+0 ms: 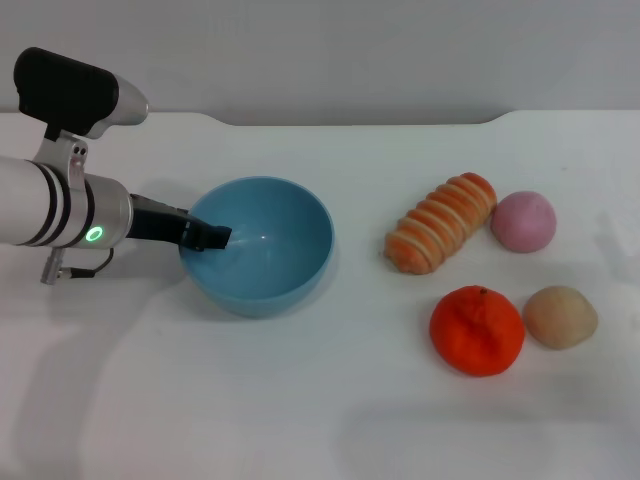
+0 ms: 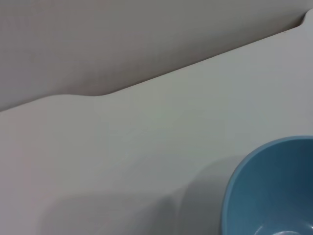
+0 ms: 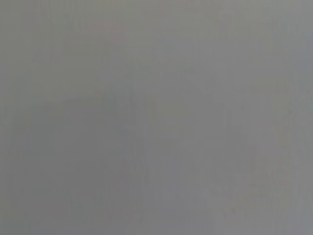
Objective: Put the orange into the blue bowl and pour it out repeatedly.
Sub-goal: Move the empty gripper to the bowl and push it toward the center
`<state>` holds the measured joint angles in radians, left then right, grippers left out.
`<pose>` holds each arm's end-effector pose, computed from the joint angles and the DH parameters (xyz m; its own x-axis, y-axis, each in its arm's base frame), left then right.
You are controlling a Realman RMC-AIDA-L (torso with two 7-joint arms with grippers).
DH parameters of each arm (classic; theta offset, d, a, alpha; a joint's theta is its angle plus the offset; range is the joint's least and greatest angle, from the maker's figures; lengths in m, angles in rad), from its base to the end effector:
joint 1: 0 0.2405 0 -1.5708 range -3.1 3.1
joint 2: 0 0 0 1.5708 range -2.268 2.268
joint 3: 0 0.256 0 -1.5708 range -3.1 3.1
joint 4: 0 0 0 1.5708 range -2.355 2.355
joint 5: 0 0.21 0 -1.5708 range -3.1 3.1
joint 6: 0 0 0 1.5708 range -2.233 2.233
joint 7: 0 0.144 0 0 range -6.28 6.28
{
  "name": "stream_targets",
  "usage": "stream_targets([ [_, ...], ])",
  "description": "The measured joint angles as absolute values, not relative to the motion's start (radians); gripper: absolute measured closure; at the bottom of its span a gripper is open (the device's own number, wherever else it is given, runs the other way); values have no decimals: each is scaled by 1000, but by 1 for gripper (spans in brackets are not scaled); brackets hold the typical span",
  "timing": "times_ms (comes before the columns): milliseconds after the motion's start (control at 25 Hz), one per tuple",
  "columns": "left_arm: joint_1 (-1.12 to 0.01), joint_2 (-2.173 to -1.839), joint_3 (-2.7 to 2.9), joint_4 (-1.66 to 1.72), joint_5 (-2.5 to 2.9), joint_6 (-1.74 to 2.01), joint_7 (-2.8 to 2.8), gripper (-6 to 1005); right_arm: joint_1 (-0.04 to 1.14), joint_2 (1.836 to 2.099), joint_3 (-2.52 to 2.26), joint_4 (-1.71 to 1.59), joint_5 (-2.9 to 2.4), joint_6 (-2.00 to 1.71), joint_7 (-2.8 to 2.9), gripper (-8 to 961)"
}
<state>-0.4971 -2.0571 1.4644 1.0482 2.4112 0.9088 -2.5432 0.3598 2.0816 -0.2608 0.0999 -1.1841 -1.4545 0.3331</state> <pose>-0.2437 0.3862 -0.0293 0.6973 0.6961 0.1707 0.6557 -0.5234 -0.5441 0.3478 0.2761 -0.0012 0.5714 0.1173 -0.8123 -0.8029 -0.1249 -0.5828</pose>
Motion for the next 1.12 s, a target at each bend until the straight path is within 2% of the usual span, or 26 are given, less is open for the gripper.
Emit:
stream_targets([
  [200, -501, -2058, 1470, 1046, 2411, 911, -2543, 526, 358, 2082, -261, 101, -1184, -1454, 333, 196],
  [640, -501, -2059, 1495, 1054, 2406, 923, -2545, 740, 355, 2082, -261, 103, -1184, -1454, 337, 196],
  [840, -513, -2057, 1497, 1095, 2413, 920, -2545, 959, 354, 2077, -261, 102, -1184, -1454, 376, 196],
  [1120, -565, -2052, 1483, 1198, 2507, 988, -2549, 1001, 371, 2069, -290, -30, -1232, -1399, 690, 197],
])
